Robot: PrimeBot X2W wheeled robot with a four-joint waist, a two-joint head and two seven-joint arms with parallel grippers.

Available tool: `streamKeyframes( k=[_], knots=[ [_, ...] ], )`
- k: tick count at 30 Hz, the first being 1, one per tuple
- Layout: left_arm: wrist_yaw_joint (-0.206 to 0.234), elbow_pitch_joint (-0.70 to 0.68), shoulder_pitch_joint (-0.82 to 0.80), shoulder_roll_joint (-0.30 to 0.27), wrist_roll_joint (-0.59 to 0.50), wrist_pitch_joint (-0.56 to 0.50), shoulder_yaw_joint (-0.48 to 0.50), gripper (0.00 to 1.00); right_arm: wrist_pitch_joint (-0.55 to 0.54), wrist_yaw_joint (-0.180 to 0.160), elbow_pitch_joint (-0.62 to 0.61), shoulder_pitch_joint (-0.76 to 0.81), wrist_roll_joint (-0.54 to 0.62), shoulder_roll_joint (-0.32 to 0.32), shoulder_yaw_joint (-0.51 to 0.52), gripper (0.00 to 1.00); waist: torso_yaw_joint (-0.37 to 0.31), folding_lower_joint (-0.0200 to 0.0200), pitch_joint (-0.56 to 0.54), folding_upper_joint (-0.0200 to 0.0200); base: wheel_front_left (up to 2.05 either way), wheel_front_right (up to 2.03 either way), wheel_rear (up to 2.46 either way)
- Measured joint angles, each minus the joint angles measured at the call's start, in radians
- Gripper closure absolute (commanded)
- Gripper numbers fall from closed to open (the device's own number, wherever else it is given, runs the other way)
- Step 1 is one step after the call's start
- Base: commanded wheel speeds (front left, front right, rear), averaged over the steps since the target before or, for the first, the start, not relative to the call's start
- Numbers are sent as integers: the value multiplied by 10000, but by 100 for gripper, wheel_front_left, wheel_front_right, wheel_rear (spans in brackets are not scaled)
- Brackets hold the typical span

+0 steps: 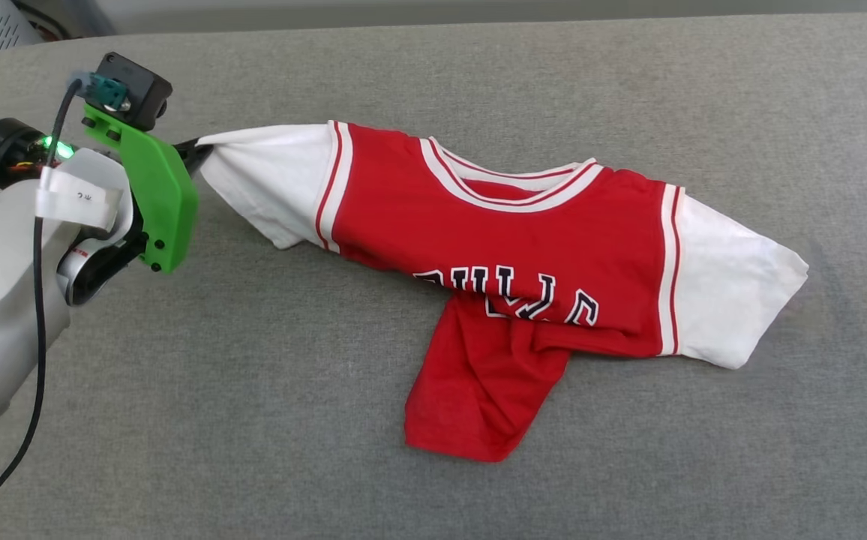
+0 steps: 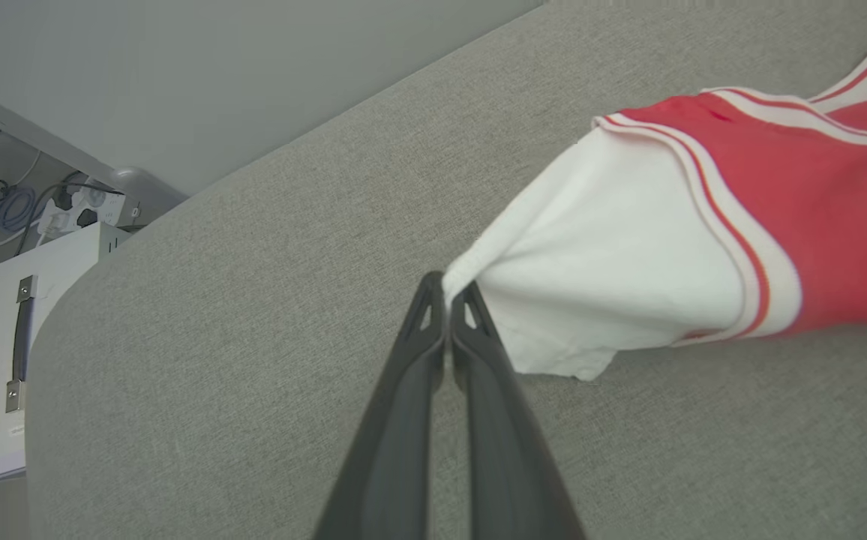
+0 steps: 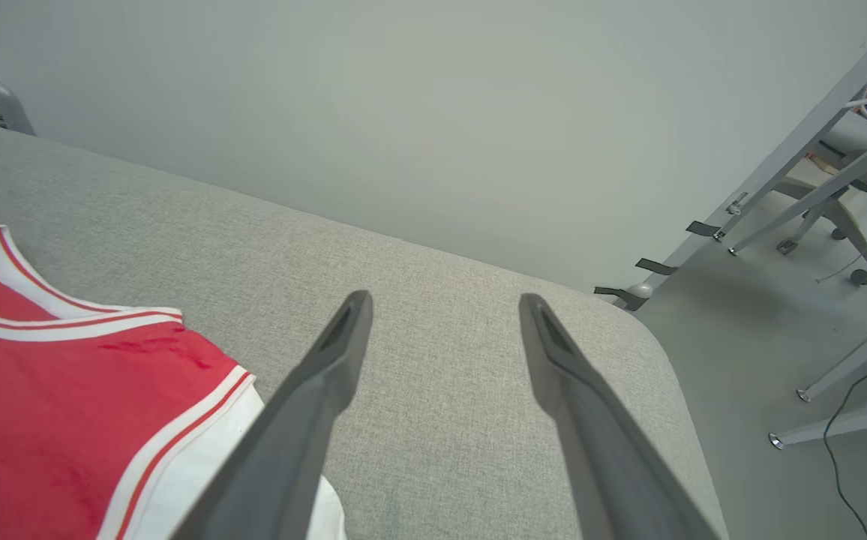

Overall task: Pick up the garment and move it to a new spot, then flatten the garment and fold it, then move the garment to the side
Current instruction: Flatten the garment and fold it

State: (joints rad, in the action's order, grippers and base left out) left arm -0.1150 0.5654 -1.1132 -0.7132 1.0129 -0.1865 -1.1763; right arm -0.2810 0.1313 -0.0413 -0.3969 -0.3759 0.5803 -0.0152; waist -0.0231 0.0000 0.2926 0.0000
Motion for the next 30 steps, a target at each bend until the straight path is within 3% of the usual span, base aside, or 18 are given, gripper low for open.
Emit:
streamKeyframes(
  k=[7,13,23,30],
  knots=[
    [265,-548,2,-173,-82,201,77,100,-3062,0,203,-922,-2029,1597,-1793,0,214,0,244,0,0,0,0],
    [510,-988,-16,-188,-318,355,123,100,-4892,0,1043,-1648,-2811,1937,-2947,0,393,0,592,0,0,0,0],
    [667,-1406,-266,-171,-468,541,161,100,-4857,0,2740,-2003,-3033,1507,-4366,0,721,0,1229,0,0,0,0],
    [665,-1442,-291,-142,-529,637,113,100,-4489,-12,3348,-2370,-3260,1680,-5304,0,830,0,1559,0,0,0,0]
  ],
)
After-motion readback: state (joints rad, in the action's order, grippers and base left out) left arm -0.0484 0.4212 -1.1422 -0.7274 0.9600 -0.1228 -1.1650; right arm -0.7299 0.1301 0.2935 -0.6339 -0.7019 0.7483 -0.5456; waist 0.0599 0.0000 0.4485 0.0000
